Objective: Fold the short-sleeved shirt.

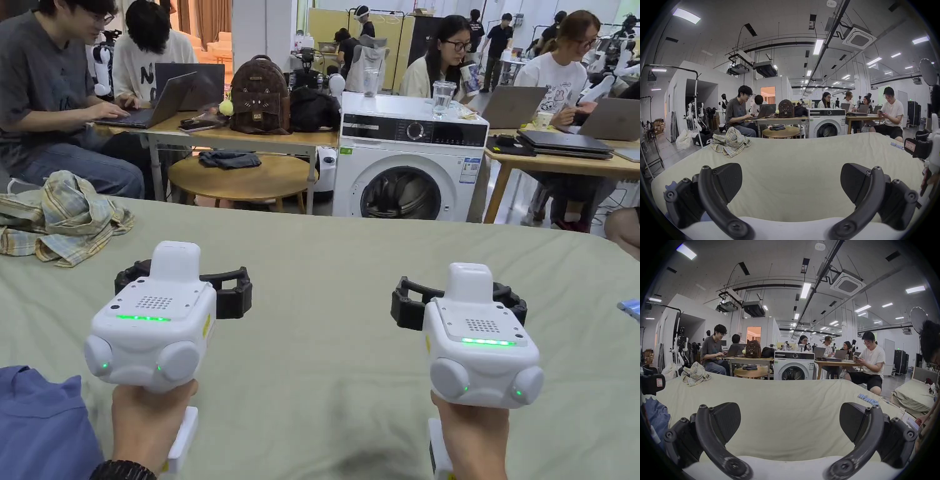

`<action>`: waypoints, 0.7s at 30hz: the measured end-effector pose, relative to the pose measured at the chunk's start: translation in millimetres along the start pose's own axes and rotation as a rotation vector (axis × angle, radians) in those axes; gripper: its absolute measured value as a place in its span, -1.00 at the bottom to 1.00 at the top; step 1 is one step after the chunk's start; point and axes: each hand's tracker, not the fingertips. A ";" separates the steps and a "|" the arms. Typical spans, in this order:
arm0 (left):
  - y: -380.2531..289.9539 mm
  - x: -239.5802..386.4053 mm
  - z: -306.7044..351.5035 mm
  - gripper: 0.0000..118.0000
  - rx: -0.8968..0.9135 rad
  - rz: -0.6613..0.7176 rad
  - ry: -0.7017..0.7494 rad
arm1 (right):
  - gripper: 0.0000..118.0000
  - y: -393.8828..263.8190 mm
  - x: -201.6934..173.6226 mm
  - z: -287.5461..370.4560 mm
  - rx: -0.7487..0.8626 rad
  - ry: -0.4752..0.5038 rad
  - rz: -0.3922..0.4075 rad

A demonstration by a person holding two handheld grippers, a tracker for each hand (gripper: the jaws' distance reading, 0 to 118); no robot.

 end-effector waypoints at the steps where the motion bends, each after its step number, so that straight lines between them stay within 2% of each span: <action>1: 0.1 -0.1 -0.1 1.00 0.001 0.001 0.004 | 1.00 -0.3 0.3 -0.8 -0.001 0.003 0.000; 16: 4.3 3.6 10.4 1.00 0.009 0.003 0.018 | 0.99 0.4 2.0 4.0 0.009 -0.001 -0.019; 19: 3.9 3.6 11.3 0.99 0.012 0.006 0.017 | 0.91 0.4 3.7 4.6 0.014 -0.008 -0.028; 21: 3.9 3.5 12.5 0.91 0.019 0.011 0.017 | 0.80 2.4 3.7 10.3 0.023 -0.009 -0.036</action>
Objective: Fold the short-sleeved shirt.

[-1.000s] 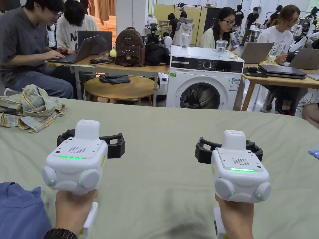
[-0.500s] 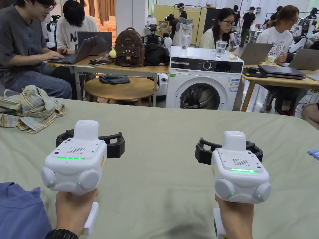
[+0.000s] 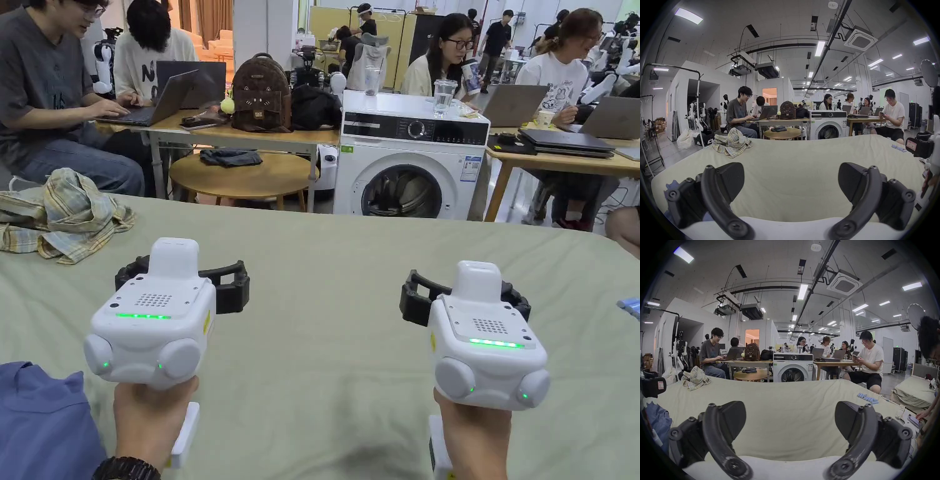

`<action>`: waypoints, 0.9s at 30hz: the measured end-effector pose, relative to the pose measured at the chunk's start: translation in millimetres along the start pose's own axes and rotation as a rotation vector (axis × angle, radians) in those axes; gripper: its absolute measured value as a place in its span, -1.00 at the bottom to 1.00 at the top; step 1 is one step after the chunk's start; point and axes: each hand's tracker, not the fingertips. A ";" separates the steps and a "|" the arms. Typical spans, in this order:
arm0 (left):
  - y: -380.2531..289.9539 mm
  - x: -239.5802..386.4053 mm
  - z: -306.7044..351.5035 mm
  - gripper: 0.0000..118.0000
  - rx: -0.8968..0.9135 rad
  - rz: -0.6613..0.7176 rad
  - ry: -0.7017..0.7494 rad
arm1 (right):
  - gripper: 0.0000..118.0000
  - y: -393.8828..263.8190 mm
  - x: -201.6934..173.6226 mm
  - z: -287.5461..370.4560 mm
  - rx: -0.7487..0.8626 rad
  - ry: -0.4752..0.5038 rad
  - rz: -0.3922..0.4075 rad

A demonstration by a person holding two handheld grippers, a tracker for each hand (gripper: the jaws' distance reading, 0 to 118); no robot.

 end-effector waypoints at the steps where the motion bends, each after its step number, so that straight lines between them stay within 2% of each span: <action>1: 0.3 0.1 0.6 0.83 0.002 0.003 0.003 | 0.62 0.9 0.0 2.2 0.006 -0.003 -0.001; 3: 0.0 -1.4 0.3 0.62 0.007 0.021 -0.010 | 0.15 2.2 -0.4 5.2 0.020 -0.007 0.001; 4: 0.4 -1.7 0.4 0.39 0.007 0.025 -0.020 | -0.27 2.8 -0.4 5.2 0.023 -0.005 0.004; 5: 0.7 -1.3 0.6 0.16 0.006 0.021 -0.022 | -0.57 3.5 -0.9 5.3 0.024 -0.007 0.009; 6: -0.8 -2.5 -2.0 -0.10 0.005 0.014 -0.023 | -0.73 4.4 -1.3 5.6 0.024 -0.005 0.011; 7: -0.8 -1.4 -2.4 -0.45 0.004 -0.001 -0.017 | -0.79 5.0 -1.6 6.4 0.027 -0.007 0.015; 9: -1.4 0.2 -0.8 -0.97 0.018 -0.012 -0.012 | -1.00 3.6 1.1 3.2 0.035 0.013 0.010; 11: -1.7 2.8 2.8 -1.00 0.037 -0.035 0.012 | -1.00 3.2 -2.0 3.5 0.041 -0.009 0.033; 13: -1.0 2.7 4.3 -1.00 0.046 -0.039 0.012 | -1.00 4.2 -2.0 6.0 0.037 0.029 0.023; 19: 7.1 -6.2 14.6 -1.00 0.032 -0.031 0.041 | -1.00 7.5 -5.3 9.6 0.038 0.028 0.011; 23: 10.2 -28.0 17.1 -1.00 0.015 -0.035 0.073 | -1.00 12.3 -19.2 12.8 0.038 0.057 0.031; 27: 14.6 -55.3 38.5 -1.00 0.018 -0.064 0.115 | -1.00 16.2 -48.6 14.7 0.037 0.117 0.032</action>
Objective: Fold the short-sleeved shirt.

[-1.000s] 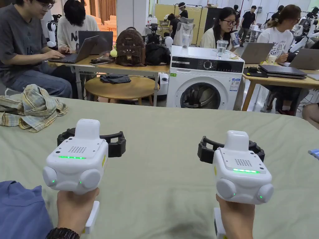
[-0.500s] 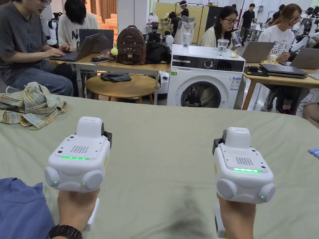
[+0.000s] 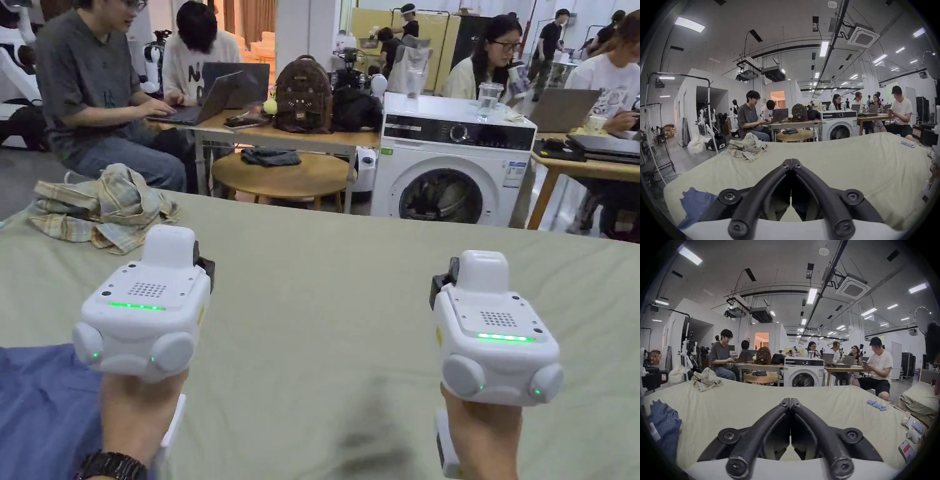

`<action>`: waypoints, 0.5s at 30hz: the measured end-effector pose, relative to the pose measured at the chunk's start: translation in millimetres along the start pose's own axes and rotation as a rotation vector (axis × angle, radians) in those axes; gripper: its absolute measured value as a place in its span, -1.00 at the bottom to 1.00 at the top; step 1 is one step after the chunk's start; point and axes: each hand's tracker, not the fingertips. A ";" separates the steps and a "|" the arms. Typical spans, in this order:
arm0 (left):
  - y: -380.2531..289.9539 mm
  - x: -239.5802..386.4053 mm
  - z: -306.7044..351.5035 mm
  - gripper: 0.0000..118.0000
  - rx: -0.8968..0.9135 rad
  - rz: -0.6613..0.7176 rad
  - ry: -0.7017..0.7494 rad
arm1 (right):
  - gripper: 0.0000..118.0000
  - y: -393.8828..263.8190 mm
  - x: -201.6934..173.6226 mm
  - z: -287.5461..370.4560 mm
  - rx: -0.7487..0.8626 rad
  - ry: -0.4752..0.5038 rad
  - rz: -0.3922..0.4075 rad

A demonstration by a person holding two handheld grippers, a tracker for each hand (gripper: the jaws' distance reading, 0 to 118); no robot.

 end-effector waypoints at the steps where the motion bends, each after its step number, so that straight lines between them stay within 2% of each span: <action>1: 0.2 -9.3 4.1 -1.00 -0.006 -0.008 0.024 | -1.00 1.7 -10.8 0.0 0.002 0.017 0.003; 9: -9.3 -101.3 26.2 -1.00 -0.152 0.051 0.169 | -1.00 3.1 -97.2 2.1 -0.020 0.200 0.008; 15: -22.4 -155.7 41.7 -1.00 -0.373 0.105 0.184 | -1.00 -6.2 -145.8 5.0 -0.066 0.294 0.017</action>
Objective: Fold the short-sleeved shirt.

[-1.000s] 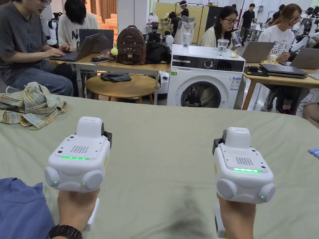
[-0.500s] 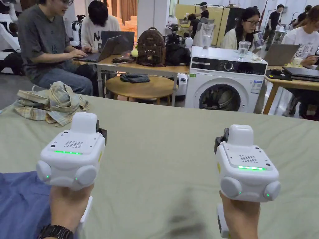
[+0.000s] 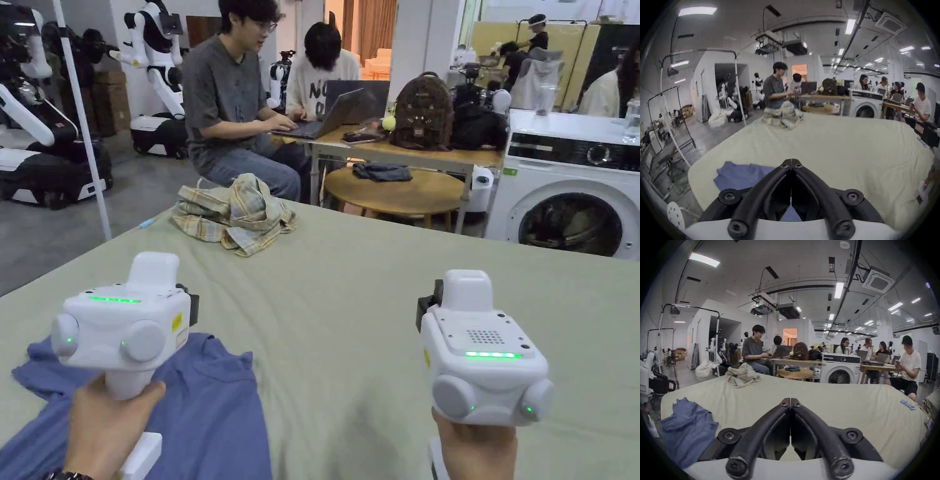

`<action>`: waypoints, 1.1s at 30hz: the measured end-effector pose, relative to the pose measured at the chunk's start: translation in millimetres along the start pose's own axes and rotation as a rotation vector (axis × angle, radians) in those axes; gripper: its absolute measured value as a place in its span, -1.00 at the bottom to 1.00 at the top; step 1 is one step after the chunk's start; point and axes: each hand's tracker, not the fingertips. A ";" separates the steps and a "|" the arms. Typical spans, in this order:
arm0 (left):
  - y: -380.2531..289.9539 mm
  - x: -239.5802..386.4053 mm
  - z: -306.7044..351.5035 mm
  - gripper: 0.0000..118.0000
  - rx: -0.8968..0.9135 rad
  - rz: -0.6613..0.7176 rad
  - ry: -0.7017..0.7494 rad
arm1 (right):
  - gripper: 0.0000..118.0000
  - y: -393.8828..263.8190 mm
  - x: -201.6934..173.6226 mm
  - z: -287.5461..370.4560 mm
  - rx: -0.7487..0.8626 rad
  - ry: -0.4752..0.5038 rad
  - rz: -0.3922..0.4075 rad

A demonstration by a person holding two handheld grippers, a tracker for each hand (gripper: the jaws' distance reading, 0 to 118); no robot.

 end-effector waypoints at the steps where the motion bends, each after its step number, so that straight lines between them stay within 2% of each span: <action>1: -2.6 -8.7 -4.0 -1.00 -0.064 0.003 -0.018 | -1.00 -2.4 -6.2 -1.2 -0.008 0.010 0.004; 6: -26.7 -33.0 -26.5 -0.98 -0.358 0.052 -0.124 | -1.00 -11.7 -25.6 -4.6 -0.045 0.058 0.024; 7: -33.4 -35.6 -33.1 -0.56 -0.407 0.054 -0.132 | -1.00 -14.1 -28.1 -4.5 -0.049 0.061 0.030; 8: -39.0 -36.5 -36.0 0.00 -0.435 0.065 -0.136 | -1.00 -15.8 -29.9 -4.5 -0.054 0.066 0.035; 9: -45.3 -36.8 -40.7 0.25 -0.466 0.072 -0.127 | -1.00 -17.5 -31.0 -4.4 -0.059 0.071 0.039; 10: -53.1 -36.9 -47.1 0.15 -0.507 0.081 -0.149 | -1.00 -19.3 -32.0 -5.4 -0.064 0.073 0.043; 11: -58.6 -37.6 -49.6 0.13 -0.512 0.103 -0.176 | -1.00 -20.8 -32.4 -5.2 -0.068 0.075 0.047; 13: -73.4 -35.9 -59.3 0.18 -0.573 0.152 -0.163 | -1.00 -24.3 -32.2 -5.7 -0.077 0.078 0.056; 16: -95.7 -29.0 -76.1 0.19 -0.677 0.155 -0.159 | -1.00 -29.7 -29.4 -6.4 -0.086 0.076 0.073; 21: -102.4 -3.4 -68.3 0.19 -0.643 0.032 -0.094 | -1.00 -34.2 -21.8 -5.8 -0.108 0.065 0.080; 24: -102.7 5.6 -59.1 -0.43 -0.605 -0.026 -0.122 | -1.00 -38.1 -18.2 -5.8 -0.116 0.058 0.079; 25: -104.3 9.6 -56.7 -0.75 -0.591 -0.039 -0.107 | -1.00 -38.9 -16.4 -5.3 -0.117 0.058 0.077; 26: -106.3 12.3 -55.1 -0.95 -0.583 -0.049 -0.098 | -1.00 -39.6 -15.8 -5.7 -0.119 0.055 0.076; 31: -102.1 -8.6 -54.7 -1.00 -0.511 0.038 -0.123 | -1.00 -40.7 -5.9 -2.8 -0.125 0.044 0.069; 33: -93.6 -11.6 -47.4 -1.00 -0.437 -0.019 -0.119 | -1.00 -39.5 0.1 -1.1 -0.121 0.035 0.065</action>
